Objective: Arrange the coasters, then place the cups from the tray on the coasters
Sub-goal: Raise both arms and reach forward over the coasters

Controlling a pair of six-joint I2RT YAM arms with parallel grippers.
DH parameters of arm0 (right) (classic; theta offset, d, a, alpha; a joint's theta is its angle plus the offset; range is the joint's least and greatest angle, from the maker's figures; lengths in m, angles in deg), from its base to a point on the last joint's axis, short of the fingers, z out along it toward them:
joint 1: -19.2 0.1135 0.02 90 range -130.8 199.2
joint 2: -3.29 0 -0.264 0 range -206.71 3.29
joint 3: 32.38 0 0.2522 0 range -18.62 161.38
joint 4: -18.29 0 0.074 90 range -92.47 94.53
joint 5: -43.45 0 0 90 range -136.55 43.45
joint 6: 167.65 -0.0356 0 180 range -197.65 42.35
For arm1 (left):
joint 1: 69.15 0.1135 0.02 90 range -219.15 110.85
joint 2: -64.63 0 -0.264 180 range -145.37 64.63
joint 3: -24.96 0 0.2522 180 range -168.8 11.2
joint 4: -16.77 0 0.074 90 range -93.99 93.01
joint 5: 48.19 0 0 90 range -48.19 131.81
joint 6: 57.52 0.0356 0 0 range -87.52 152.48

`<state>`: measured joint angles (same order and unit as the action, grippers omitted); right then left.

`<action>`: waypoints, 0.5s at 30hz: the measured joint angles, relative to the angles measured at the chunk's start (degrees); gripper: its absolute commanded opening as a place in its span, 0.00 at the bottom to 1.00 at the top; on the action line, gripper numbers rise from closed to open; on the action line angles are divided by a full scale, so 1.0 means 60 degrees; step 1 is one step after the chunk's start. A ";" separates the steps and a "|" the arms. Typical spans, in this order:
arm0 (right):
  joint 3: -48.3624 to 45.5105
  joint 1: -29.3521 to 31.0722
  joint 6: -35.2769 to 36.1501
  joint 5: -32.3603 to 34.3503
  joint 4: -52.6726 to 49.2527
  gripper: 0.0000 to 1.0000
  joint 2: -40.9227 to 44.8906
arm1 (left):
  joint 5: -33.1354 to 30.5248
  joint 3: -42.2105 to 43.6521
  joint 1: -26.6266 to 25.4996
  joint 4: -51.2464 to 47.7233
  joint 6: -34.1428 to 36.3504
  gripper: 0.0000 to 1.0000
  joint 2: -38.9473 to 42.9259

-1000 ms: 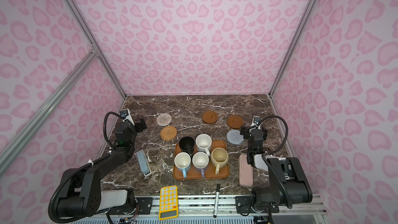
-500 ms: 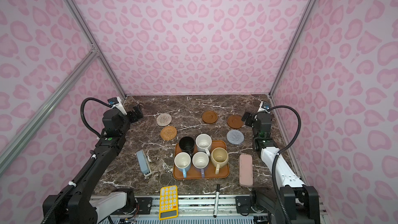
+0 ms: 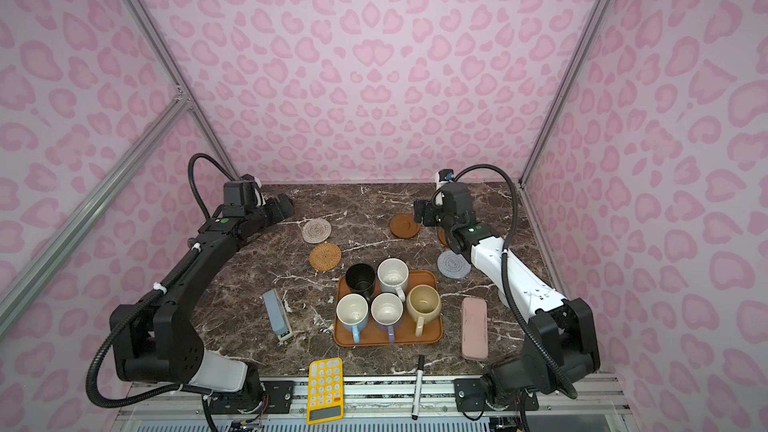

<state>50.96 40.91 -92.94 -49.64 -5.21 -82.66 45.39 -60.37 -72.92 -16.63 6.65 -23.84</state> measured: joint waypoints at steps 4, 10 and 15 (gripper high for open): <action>0.1151 0.0623 -0.0029 -0.0186 -0.0758 0.94 -0.1115 | -0.0029 -0.0444 -0.0266 -0.0699 -0.0018 0.96 -0.1064; 0.2379 0.1559 -0.0273 -0.0342 -0.1468 0.92 -0.2404 | -0.0353 -0.1854 -0.0401 -0.1457 -0.0175 0.91 -0.2721; 0.3530 0.2084 -0.0266 -0.0736 -0.2000 0.90 -0.3326 | -0.0925 -0.3373 -0.0597 -0.2302 -0.0186 0.80 -0.4357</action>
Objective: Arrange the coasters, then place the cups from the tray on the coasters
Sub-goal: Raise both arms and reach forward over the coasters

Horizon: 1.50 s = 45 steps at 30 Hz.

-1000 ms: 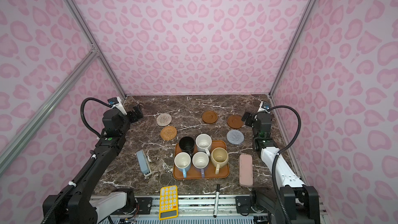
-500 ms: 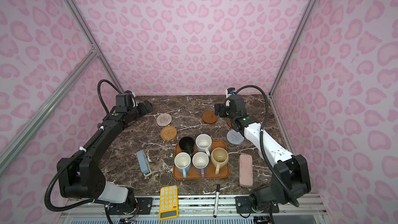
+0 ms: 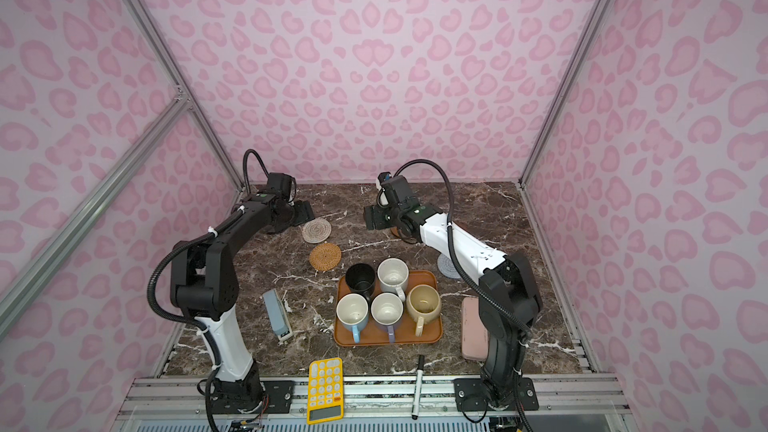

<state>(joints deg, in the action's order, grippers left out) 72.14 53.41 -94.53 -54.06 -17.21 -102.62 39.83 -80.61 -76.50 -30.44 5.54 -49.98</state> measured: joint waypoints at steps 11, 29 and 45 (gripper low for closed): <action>0.0506 0.0266 -0.0084 -0.0452 -0.0452 0.85 -0.0674 | -0.0528 -0.1687 -0.0255 -0.1126 -0.0277 0.73 -0.2062; 0.0492 0.0273 -0.0146 -0.0648 -0.0794 0.85 -0.0572 | -0.0663 -0.1366 -0.0685 -0.1705 -0.0364 0.64 -0.2153; 0.0266 0.0157 -0.0076 -0.0641 -0.0849 0.88 -0.0291 | -0.0066 -0.1534 -0.0561 -0.1399 -0.0608 0.84 -0.1894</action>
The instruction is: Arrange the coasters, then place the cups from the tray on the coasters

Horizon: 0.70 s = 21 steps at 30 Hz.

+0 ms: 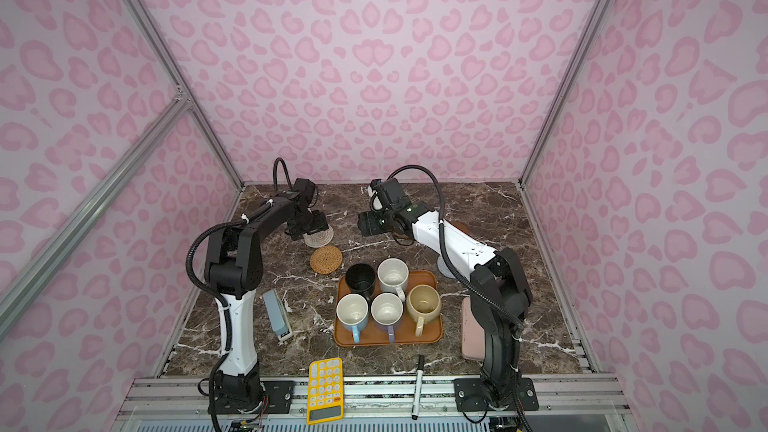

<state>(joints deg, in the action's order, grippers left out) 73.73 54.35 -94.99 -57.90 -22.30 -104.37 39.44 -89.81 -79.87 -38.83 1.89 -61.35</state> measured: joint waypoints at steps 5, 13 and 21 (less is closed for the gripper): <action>-0.0047 -0.0131 0.0208 0.0135 -0.0273 0.92 0.0423 | 0.0189 -0.0029 0.0036 -0.0029 -0.0138 0.92 0.0736; -0.1031 -0.0273 0.0838 0.0681 0.0029 1.00 0.2208 | 0.0648 0.1453 0.0022 0.0790 -0.0532 0.98 0.4244; -0.2714 -0.1293 0.0816 0.0364 0.0299 0.99 0.3916 | 0.1523 0.4393 0.0033 0.1392 -0.1231 0.98 0.6819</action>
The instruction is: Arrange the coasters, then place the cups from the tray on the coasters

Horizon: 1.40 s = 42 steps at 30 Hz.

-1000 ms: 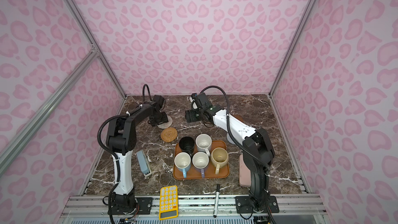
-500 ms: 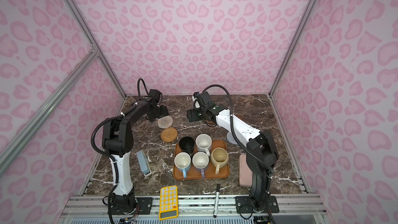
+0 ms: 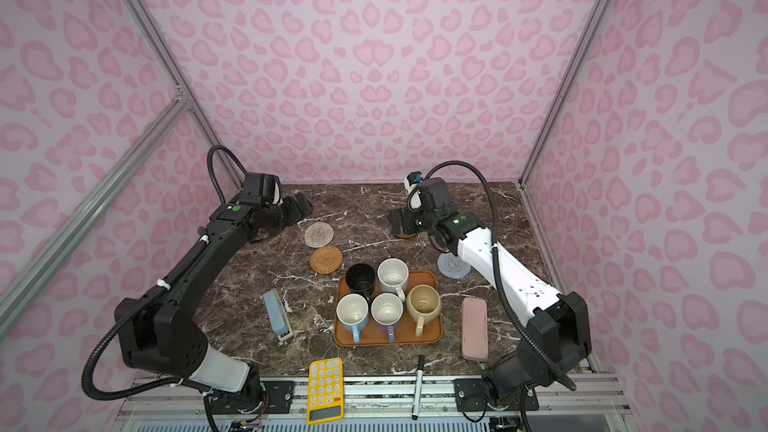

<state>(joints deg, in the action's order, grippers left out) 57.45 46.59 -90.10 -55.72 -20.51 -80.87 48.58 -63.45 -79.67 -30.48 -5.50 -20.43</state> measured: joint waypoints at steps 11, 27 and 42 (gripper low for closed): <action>-0.0736 -0.0029 0.0503 -0.0459 -0.0623 0.95 0.0743 | -0.0157 0.2605 -0.0197 0.0612 -0.0171 0.93 0.0372; -0.0474 0.0674 0.0499 -0.0820 -0.0663 0.92 -0.0463 | -0.1461 0.2652 -0.1180 0.1614 -0.0557 0.75 -0.2084; -0.0160 0.0976 0.0324 -0.1013 -0.0696 0.92 -0.1129 | -0.2109 0.2109 -0.1446 0.1716 -0.0561 0.63 -0.3104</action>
<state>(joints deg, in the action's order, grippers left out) 56.49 52.45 -88.15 -61.79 -24.68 -87.65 35.92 -50.80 -88.35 -20.19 -8.87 -39.05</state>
